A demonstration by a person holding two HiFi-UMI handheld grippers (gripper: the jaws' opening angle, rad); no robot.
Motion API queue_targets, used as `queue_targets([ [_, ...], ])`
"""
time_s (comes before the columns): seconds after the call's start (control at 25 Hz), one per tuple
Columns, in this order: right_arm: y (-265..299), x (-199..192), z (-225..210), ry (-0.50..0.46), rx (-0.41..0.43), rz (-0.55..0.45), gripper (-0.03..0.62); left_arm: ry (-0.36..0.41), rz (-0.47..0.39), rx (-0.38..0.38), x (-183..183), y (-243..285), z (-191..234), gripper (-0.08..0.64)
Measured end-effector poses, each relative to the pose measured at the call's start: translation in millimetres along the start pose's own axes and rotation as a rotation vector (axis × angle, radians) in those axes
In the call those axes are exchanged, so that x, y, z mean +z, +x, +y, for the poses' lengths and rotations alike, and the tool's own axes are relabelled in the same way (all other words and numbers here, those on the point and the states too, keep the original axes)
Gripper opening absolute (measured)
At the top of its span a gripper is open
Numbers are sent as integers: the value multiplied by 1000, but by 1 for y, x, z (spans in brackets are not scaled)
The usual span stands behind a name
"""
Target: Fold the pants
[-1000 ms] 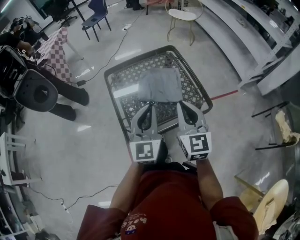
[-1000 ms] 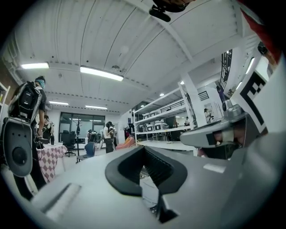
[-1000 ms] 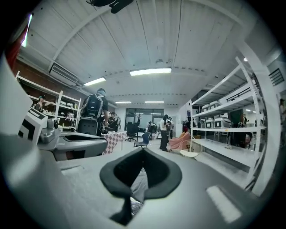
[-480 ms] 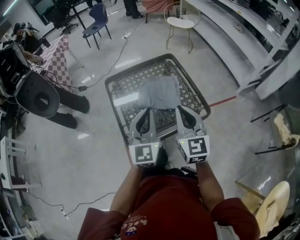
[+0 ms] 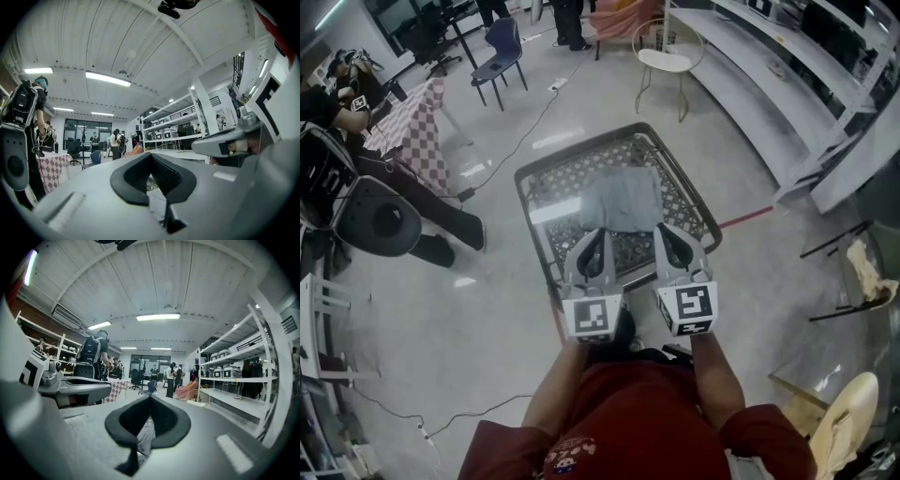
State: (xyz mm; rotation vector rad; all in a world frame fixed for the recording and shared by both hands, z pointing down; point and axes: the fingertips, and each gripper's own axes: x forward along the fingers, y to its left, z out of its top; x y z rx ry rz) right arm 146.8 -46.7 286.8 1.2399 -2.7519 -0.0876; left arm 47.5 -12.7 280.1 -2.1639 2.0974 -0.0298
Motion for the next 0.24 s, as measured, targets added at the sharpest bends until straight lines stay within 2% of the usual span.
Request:
queue_targets([
  [0.08, -11, -6, 8, 0, -5, 1, 0, 4, -7, -6, -3, -13, -3, 6],
  [0.24, -54, -37, 46, 25, -28, -13, 0, 10, -29, -19, -23, -72, -13, 6],
])
